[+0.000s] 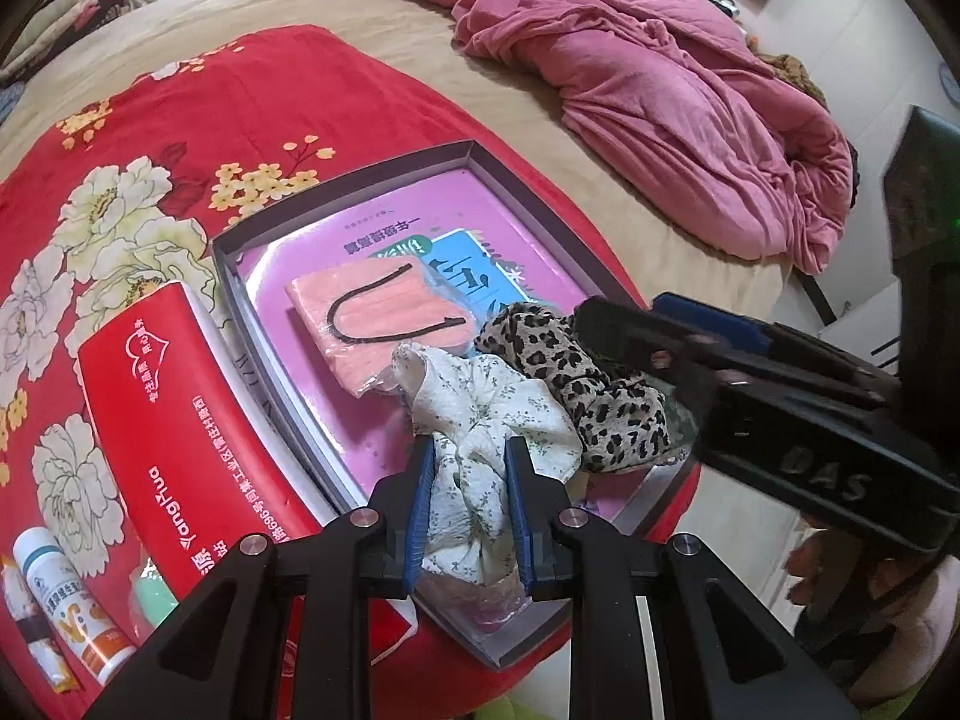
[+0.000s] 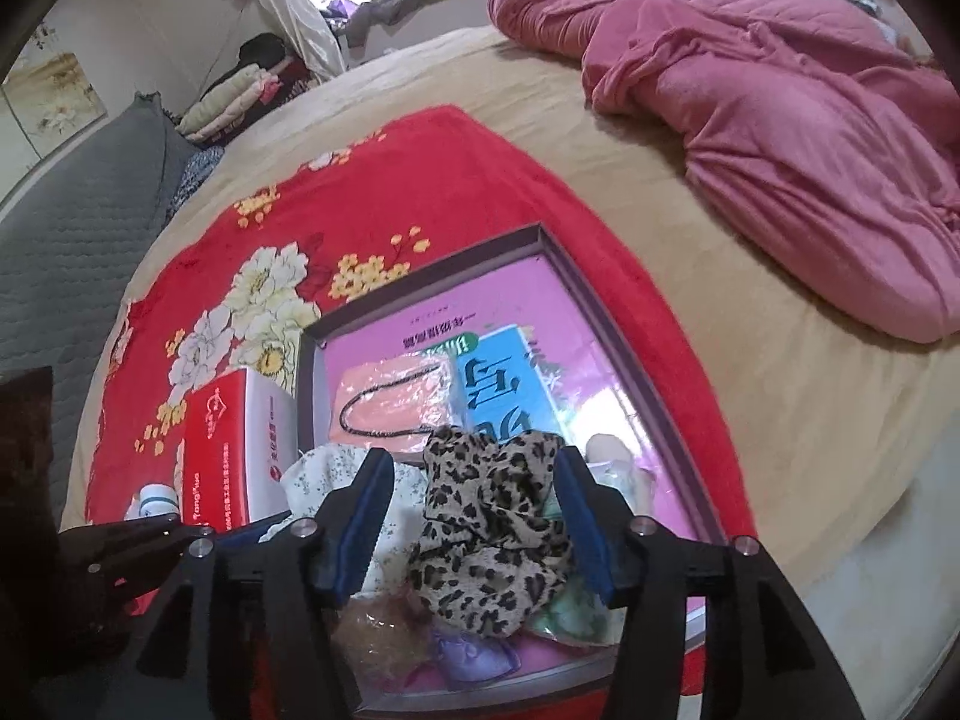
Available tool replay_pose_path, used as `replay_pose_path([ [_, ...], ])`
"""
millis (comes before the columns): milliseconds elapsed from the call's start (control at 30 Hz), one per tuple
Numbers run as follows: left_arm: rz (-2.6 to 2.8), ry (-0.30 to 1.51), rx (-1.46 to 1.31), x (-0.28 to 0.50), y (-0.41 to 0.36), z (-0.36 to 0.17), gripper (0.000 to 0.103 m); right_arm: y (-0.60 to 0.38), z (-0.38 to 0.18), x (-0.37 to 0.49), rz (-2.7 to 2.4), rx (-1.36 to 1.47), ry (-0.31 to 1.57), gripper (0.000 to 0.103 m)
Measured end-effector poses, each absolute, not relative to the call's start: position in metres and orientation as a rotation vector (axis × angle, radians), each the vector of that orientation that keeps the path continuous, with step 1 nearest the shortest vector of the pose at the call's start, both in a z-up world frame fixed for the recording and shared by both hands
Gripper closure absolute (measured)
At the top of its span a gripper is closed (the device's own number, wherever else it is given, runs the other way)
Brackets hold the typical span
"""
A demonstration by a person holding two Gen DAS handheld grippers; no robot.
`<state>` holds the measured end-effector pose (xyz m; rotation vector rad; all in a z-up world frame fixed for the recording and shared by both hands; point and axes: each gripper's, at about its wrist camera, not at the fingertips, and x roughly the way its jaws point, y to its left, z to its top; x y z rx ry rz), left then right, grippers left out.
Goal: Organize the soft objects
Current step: 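Open both tools to drop the scrunchies into the tray and withdraw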
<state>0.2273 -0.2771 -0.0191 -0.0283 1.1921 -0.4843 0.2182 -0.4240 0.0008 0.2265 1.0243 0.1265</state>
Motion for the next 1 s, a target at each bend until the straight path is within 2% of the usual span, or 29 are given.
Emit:
replay_pose_path([
  [100, -0.484, 1.193, -0.025, 0.227, -0.279, -0.019, 0.079, -0.431, 0.01, 0.211, 0.112, 0.232, 1.002, 0.048],
  [267, -0.482, 1.203, -0.017, 0.228, -0.283, -0.023, 0.071, -0.443, 0.021, 0.202, 0.093, 0.252, 0.975, 0.048],
  [500, -0.467, 1.203, -0.017, 0.228, -0.284, -0.022, 0.054, -0.447, 0.033, 0.197, 0.089, 0.255, 0.949, 0.047],
  [567, -0.463, 1.198, -0.014, 0.228, -0.282, -0.02, 0.053, -0.447, 0.035, 0.196, 0.09, 0.259, 0.943, 0.047],
  [667, -0.458, 1.191, -0.031, 0.23, -0.276, -0.017, 0.043, -0.445, 0.039, 0.195, 0.101, 0.259, 0.932, 0.047],
  [1000, -0.457, 1.178, -0.066, 0.231, -0.266, -0.006, 0.036, -0.441, 0.048, 0.192, 0.108, 0.255, 0.915, 0.047],
])
